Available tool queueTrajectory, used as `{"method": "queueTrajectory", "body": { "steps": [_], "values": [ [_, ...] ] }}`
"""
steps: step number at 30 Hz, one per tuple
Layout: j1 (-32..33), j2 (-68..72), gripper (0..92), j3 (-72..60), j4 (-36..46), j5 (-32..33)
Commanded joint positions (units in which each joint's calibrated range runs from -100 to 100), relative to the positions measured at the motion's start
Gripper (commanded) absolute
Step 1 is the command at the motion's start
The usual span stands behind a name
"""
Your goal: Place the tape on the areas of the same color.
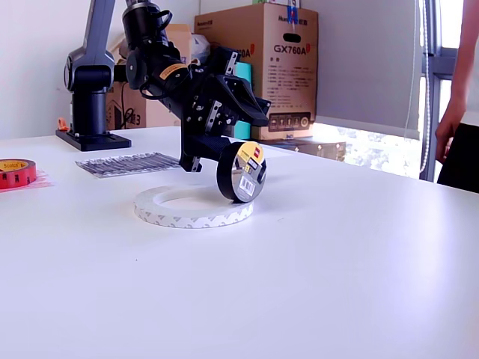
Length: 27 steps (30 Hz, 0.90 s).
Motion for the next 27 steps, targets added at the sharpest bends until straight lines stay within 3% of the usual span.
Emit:
{"method": "queueTrajectory", "body": {
  "steps": [1, 3, 5, 7, 10, 11, 13, 15, 20, 27],
  "values": [
    [-0.44, 0.03, 59.1, 0.21, -0.23, -0.23],
    [-0.44, 0.03, 58.7, 0.21, -0.23, -0.23],
    [-0.44, 0.03, 52.2, 0.21, -0.15, -1.13],
    [-0.52, 0.03, 37.6, 0.21, 0.19, -2.44],
    [-0.52, 0.03, 4.9, 0.21, 0.36, -1.62],
    [-0.44, 0.03, 0.0, 0.21, 0.36, -0.97],
    [-0.44, 0.03, 4.1, 0.21, 0.36, -0.39],
    [-0.44, 0.03, 0.1, 0.21, 0.28, -0.23],
    [-0.52, -0.72, 0.0, 0.30, 0.36, 0.51],
    [0.43, -8.30, 0.0, 2.21, 1.55, 10.17]
  ]
}}
